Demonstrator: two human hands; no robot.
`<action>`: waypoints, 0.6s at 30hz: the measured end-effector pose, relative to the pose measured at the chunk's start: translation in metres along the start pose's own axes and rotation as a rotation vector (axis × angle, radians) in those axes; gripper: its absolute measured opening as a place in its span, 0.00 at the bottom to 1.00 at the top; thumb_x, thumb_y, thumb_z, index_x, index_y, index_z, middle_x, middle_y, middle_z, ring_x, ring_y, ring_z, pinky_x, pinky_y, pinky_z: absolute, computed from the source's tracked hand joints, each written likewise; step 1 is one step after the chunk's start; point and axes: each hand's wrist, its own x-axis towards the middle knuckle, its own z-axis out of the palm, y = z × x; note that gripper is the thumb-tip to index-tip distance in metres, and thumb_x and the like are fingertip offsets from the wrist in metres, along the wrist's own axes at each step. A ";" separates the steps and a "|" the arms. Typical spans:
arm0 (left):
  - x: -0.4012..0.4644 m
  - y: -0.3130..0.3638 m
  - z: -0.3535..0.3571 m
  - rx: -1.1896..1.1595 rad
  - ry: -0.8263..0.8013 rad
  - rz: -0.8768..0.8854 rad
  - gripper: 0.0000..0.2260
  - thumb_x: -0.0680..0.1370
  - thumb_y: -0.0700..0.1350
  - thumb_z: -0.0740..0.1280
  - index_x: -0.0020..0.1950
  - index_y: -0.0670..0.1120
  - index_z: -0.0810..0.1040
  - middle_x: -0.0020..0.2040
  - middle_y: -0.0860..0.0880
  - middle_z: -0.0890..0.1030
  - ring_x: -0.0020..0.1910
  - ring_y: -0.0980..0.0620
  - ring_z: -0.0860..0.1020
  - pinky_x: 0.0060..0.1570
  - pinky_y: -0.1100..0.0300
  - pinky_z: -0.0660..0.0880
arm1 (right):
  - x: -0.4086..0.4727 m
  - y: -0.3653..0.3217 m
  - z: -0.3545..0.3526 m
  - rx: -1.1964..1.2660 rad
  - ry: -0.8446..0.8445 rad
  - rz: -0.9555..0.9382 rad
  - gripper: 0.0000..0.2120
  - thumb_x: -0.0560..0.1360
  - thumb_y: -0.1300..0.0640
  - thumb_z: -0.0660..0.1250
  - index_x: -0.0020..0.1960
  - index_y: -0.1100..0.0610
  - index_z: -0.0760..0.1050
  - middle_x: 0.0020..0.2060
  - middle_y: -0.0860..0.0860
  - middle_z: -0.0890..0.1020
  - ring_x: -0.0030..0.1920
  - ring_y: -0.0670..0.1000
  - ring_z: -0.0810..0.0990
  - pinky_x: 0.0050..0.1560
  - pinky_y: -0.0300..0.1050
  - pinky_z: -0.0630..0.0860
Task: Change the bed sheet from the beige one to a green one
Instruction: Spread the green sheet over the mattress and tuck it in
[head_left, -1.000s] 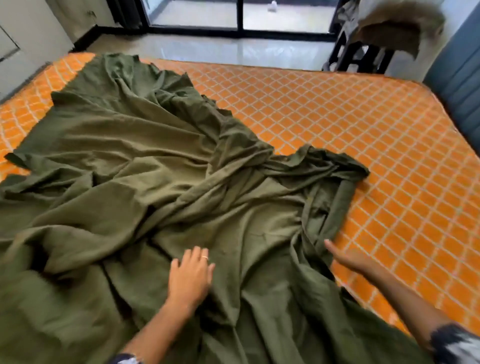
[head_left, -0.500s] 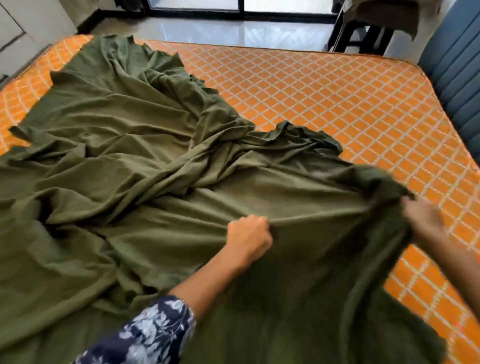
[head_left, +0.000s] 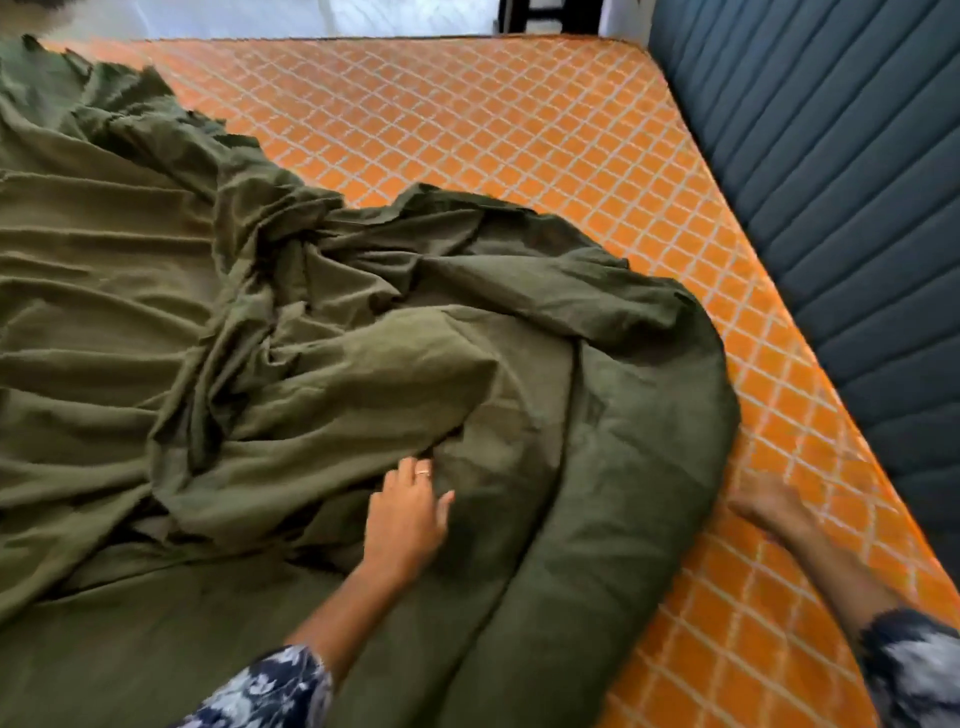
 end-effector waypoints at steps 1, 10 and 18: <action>-0.010 0.006 0.006 0.032 0.072 0.044 0.22 0.77 0.56 0.63 0.59 0.40 0.76 0.54 0.41 0.78 0.50 0.40 0.79 0.42 0.47 0.78 | 0.001 0.010 0.020 -0.007 -0.062 0.019 0.11 0.73 0.57 0.68 0.43 0.67 0.78 0.45 0.66 0.80 0.48 0.61 0.79 0.41 0.47 0.72; -0.077 0.118 0.037 -0.495 -0.282 -0.230 0.40 0.71 0.70 0.61 0.74 0.45 0.61 0.68 0.45 0.72 0.65 0.42 0.73 0.59 0.51 0.71 | -0.077 -0.113 0.093 0.687 -0.314 -0.561 0.21 0.80 0.57 0.61 0.71 0.62 0.66 0.69 0.56 0.71 0.68 0.50 0.69 0.71 0.44 0.62; -0.038 0.049 0.020 -1.103 0.126 -0.658 0.13 0.80 0.49 0.64 0.54 0.40 0.76 0.49 0.43 0.78 0.54 0.45 0.77 0.52 0.54 0.72 | -0.085 -0.095 0.108 0.151 -0.018 -0.480 0.08 0.75 0.57 0.61 0.47 0.59 0.76 0.56 0.62 0.79 0.58 0.62 0.77 0.52 0.48 0.74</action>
